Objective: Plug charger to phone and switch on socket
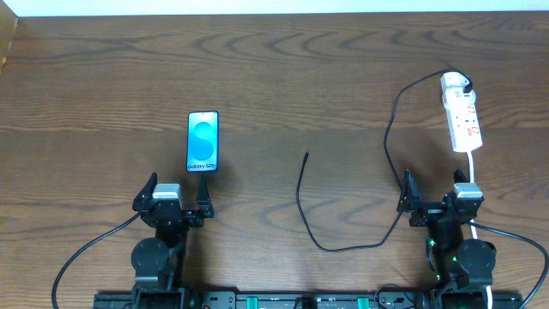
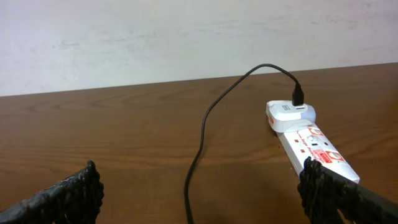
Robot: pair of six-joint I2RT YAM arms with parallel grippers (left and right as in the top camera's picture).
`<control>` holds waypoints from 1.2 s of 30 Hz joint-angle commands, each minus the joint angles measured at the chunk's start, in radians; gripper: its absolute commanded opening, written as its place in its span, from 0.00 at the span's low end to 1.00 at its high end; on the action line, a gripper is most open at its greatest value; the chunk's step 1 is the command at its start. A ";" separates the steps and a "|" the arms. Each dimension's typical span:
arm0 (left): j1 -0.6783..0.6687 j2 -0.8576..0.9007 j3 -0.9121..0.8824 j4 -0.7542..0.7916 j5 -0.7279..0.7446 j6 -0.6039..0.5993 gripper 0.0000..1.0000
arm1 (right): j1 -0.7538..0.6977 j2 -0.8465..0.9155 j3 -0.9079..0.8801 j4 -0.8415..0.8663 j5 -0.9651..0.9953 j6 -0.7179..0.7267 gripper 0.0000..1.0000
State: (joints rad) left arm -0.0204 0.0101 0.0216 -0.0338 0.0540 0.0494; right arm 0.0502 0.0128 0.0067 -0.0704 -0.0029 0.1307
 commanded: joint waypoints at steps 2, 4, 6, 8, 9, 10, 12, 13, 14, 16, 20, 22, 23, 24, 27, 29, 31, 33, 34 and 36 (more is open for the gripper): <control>0.005 -0.006 -0.018 -0.033 0.006 -0.001 0.94 | 0.010 -0.007 -0.001 -0.005 0.011 0.011 0.99; 0.005 -0.006 -0.018 -0.033 0.005 -0.001 0.94 | 0.010 -0.007 -0.001 -0.005 0.011 0.011 0.99; 0.005 -0.006 -0.018 -0.033 0.006 -0.002 0.94 | 0.010 -0.007 -0.001 -0.005 0.011 0.011 0.99; 0.005 -0.006 -0.018 -0.033 0.007 -0.009 0.94 | 0.010 -0.007 -0.001 -0.005 0.011 0.011 0.99; 0.004 -0.006 -0.018 -0.033 0.006 -0.018 0.94 | 0.010 -0.007 -0.001 -0.005 0.011 0.011 0.99; 0.004 -0.006 -0.018 -0.033 0.006 -0.020 0.95 | 0.010 -0.007 -0.001 -0.005 0.011 0.011 0.99; 0.004 -0.006 -0.018 -0.033 0.007 -0.020 0.95 | 0.010 -0.007 -0.001 -0.005 0.012 0.011 0.99; 0.004 -0.006 -0.018 -0.033 0.007 -0.019 0.94 | 0.010 -0.007 -0.001 -0.005 0.011 0.011 0.99; 0.004 -0.006 -0.018 -0.033 0.006 -0.019 0.94 | 0.010 -0.007 -0.001 -0.005 0.011 0.011 0.99; 0.004 -0.006 -0.017 -0.032 0.014 -0.016 0.94 | 0.010 -0.007 -0.001 -0.005 0.011 0.011 0.99; 0.004 -0.006 -0.011 -0.034 0.018 -0.016 0.94 | 0.010 -0.007 -0.001 -0.005 0.011 0.011 0.99; 0.004 -0.006 -0.002 -0.034 0.018 -0.017 0.95 | 0.010 -0.007 -0.001 -0.005 0.011 0.011 0.99; 0.004 -0.006 0.005 -0.034 0.018 -0.017 0.94 | 0.010 -0.007 -0.001 -0.005 0.011 0.011 0.99; 0.004 -0.006 0.012 -0.035 0.018 -0.017 0.94 | 0.010 -0.007 -0.001 -0.005 0.012 0.011 0.99; 0.004 -0.004 0.039 -0.045 0.017 -0.017 0.94 | 0.010 -0.007 -0.001 -0.005 0.011 0.011 0.99; 0.004 0.006 0.066 -0.069 0.017 -0.016 0.95 | 0.010 -0.007 -0.001 -0.005 0.011 0.011 0.99; 0.004 0.030 0.109 -0.116 0.016 -0.016 0.94 | 0.010 -0.007 -0.001 -0.005 0.011 0.011 0.99; 0.004 0.063 0.152 -0.149 0.016 -0.016 0.94 | 0.010 -0.007 -0.001 -0.005 0.012 0.011 0.99; 0.004 0.083 0.174 -0.162 0.016 -0.016 0.94 | 0.010 -0.007 -0.001 -0.005 0.011 0.011 0.99; 0.004 0.135 0.220 -0.170 0.013 -0.016 0.94 | 0.010 -0.007 -0.001 -0.005 0.011 0.011 0.99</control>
State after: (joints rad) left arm -0.0204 0.0990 0.1650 -0.2016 0.0582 0.0414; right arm 0.0502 0.0128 0.0067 -0.0700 -0.0025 0.1307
